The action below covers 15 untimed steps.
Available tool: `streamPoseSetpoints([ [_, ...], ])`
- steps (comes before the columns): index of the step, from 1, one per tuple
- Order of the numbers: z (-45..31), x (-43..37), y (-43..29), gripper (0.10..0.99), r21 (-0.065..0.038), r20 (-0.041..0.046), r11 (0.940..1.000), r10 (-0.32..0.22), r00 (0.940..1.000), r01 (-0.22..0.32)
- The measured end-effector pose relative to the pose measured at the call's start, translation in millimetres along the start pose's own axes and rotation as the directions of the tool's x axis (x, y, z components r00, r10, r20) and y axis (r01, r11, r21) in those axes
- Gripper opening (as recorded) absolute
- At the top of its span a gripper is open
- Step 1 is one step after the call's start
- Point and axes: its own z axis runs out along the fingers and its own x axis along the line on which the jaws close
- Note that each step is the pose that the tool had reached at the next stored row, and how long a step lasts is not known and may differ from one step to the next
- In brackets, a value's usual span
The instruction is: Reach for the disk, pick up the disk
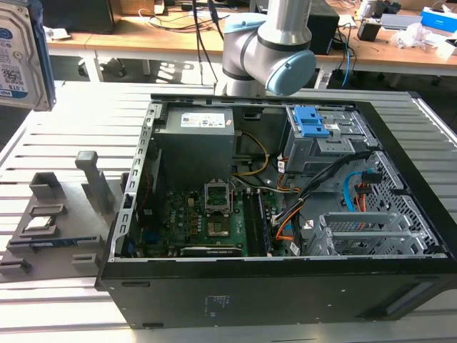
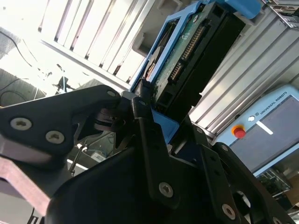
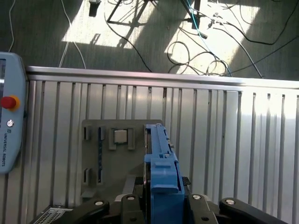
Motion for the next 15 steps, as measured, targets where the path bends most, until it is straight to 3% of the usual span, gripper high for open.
streamPoseSetpoints([
  [7, -9.4, 0.0, 0.4, 0.369, 0.0, 0.0, 1.0, 0.0, 1.0, 0.0],
  [15, -9.7, 0.2, -1.1, 0.369, 0.0, 0.0, 1.0, 0.0, 1.0, 0.0],
])
